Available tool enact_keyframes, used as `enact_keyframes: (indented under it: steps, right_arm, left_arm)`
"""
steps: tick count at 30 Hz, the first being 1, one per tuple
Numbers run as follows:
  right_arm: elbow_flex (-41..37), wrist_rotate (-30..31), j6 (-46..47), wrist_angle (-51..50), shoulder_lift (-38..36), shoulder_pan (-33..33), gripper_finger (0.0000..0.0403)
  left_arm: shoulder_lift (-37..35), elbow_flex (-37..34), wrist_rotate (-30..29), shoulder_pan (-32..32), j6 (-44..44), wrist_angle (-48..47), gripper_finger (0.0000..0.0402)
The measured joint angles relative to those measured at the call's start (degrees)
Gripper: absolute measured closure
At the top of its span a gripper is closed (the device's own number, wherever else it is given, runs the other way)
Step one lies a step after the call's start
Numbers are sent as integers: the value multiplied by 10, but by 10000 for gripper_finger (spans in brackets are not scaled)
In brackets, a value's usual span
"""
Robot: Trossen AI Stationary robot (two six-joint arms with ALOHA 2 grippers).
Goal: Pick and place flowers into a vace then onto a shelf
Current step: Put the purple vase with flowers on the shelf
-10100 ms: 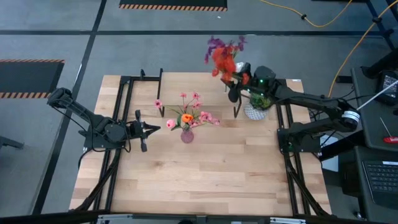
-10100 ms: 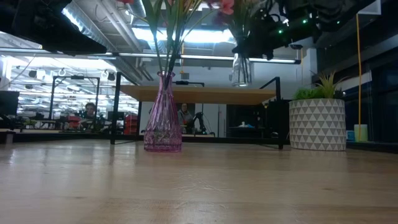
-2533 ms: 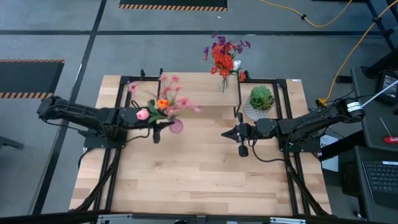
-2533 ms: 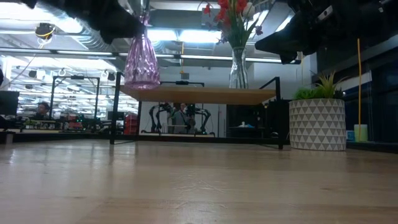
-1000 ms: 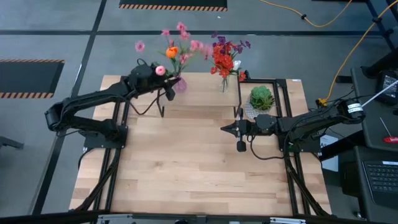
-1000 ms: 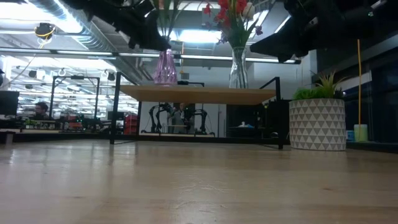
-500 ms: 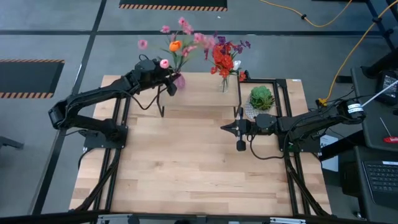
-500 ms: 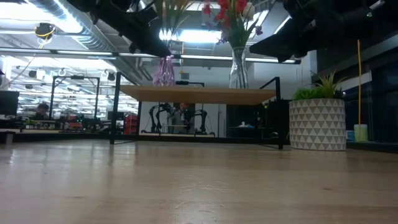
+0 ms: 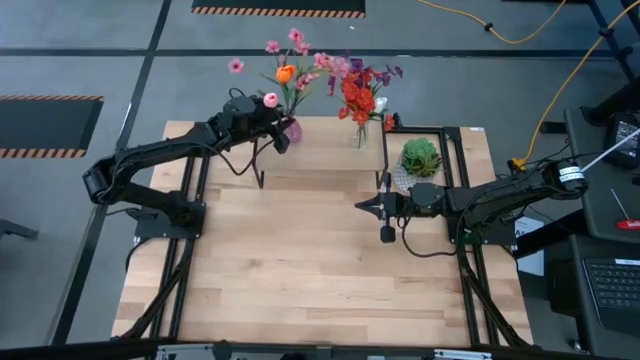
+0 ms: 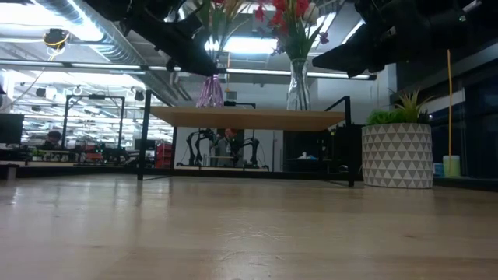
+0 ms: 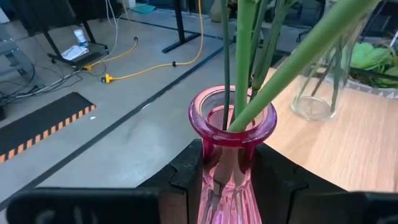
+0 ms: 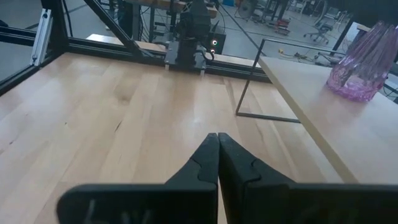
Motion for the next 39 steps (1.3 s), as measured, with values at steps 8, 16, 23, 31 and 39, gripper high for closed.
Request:
enact_keyframes:
  steps: [8, 16, 23, 31, 39]
  right_arm:
    - [0, 0, -2, -1, 0, 0, 400]
    - [0, 0, -12, -1, 0, 0, 400]
    - [0, 0, -12, -1, 0, 0, 400]
    - [0, 0, -12, -1, 0, 0, 400]
    - [0, 0, -12, -1, 0, 0, 400]
  left_arm:
    - [-1, 0, 0, 0, -12, -4, 299]
    - [-7, -1, 1, 0, -14, -9, 298]
    - [-26, -2, 7, 0, -18, -20, 295]
    - [-25, -2, 11, 0, -17, -33, 295]
    - [-25, -2, 22, 0, -12, -31, 293]
